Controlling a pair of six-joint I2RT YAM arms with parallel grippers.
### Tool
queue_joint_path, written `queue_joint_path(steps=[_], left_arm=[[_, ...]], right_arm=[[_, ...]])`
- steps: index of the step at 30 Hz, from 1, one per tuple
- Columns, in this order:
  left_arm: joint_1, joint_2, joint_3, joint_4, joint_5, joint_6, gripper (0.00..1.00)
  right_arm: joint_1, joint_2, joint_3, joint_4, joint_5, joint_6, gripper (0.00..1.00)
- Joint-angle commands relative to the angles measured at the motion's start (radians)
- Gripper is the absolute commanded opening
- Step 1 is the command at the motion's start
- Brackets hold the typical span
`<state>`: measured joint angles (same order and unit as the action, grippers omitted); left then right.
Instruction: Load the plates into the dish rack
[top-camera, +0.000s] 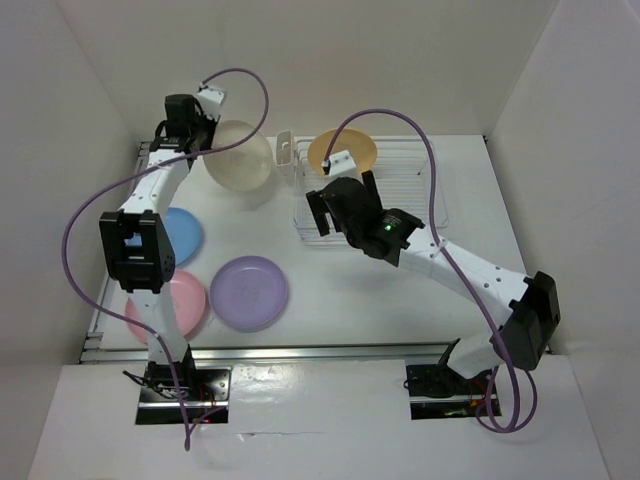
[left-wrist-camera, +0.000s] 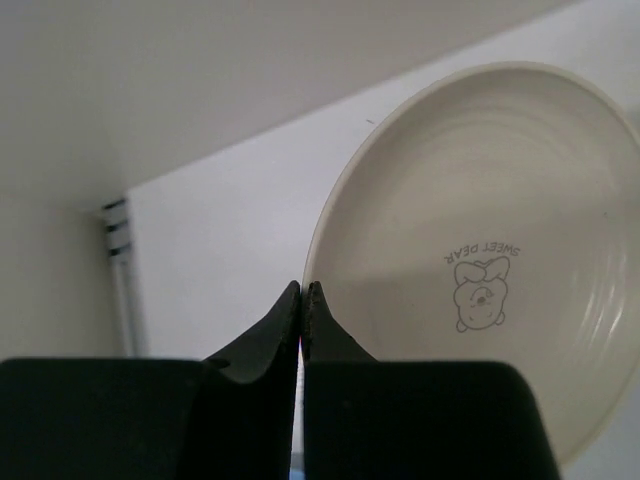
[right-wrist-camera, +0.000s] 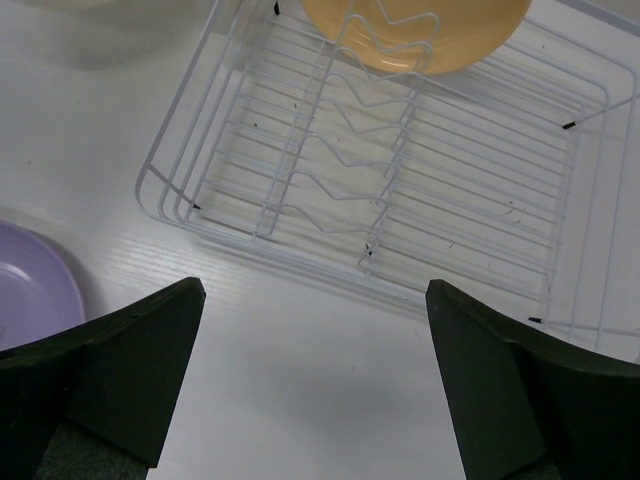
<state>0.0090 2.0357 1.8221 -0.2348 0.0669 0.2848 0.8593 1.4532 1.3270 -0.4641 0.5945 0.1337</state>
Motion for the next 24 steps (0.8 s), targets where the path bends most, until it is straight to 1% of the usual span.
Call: queue_joint_path(steps=[1,4,6,7,8,9,10,11,12,13,14,16,17,18,21,22,23,24], left_arm=[[0.013,-0.12,0.043,0.129,-0.222,-0.007,0.0],[0.003,-0.204,-0.003,0.251,-0.24,-0.016,0.0],[-0.01,-0.258,-0.107,0.358,-0.249,-0.006,0.0],[-0.026,-0.316,-0.151,0.497,-0.239,0.029,0.0],[-0.035,-0.34,-0.234,0.564,-0.228,0.048,0.0],[-0.035,-0.368,-0.282,0.625,-0.097,0.063,0.0],[-0.035,-0.396,-0.332,0.691,-0.025,0.082,0.0],[-0.035,-0.443,-0.386,0.865,0.035,0.121,0.0],[-0.049,-0.459,-0.483,0.962,0.08,0.135,0.0],[-0.073,-0.468,-0.51,1.035,0.143,0.136,0.0],[-0.093,-0.479,-0.523,1.101,0.175,0.193,0.0],[-0.142,-0.479,-0.553,1.175,0.217,0.27,0.0],[-0.194,-0.479,-0.554,1.212,0.249,0.342,0.0],[-0.219,-0.479,-0.554,1.232,0.272,0.381,0.0],[-0.29,-0.427,-0.492,1.163,0.353,0.47,0.0],[-0.302,-0.399,-0.478,1.139,0.372,0.505,0.0],[-0.326,-0.388,-0.462,1.122,0.385,0.54,0.0],[-0.339,-0.378,-0.461,1.121,0.375,0.563,0.0]], right_arm=[[-0.005,-0.045,-0.009,0.038,0.005,0.009,1.0],[-0.005,-0.054,-0.018,0.038,-0.004,0.009,1.0],[-0.005,-0.054,-0.018,0.038,-0.013,0.009,1.0],[-0.005,-0.054,-0.018,0.038,-0.013,0.009,1.0],[-0.005,-0.054,-0.018,0.038,-0.013,0.009,1.0],[-0.005,-0.054,-0.018,0.038,-0.003,0.009,1.0],[-0.005,-0.063,-0.018,0.038,-0.002,0.009,1.0],[-0.005,-0.063,-0.018,0.038,0.011,0.018,1.0],[-0.005,-0.073,-0.029,0.038,0.045,0.018,1.0],[-0.005,-0.073,-0.029,0.038,0.062,0.018,1.0],[-0.005,-0.098,-0.04,0.048,0.08,0.018,1.0],[-0.005,-0.117,-0.049,0.059,0.122,0.018,1.0],[-0.005,-0.135,-0.049,0.059,0.137,0.018,1.0],[-0.005,-0.145,-0.049,0.07,0.169,0.018,1.0],[-0.005,-0.189,-0.06,0.097,0.253,0.009,1.0],[-0.005,-0.204,-0.071,0.114,0.333,-0.005,1.0],[-0.005,-0.221,-0.084,0.136,0.378,-0.026,1.0],[-0.005,-0.258,-0.084,0.195,0.417,-0.093,1.0]])
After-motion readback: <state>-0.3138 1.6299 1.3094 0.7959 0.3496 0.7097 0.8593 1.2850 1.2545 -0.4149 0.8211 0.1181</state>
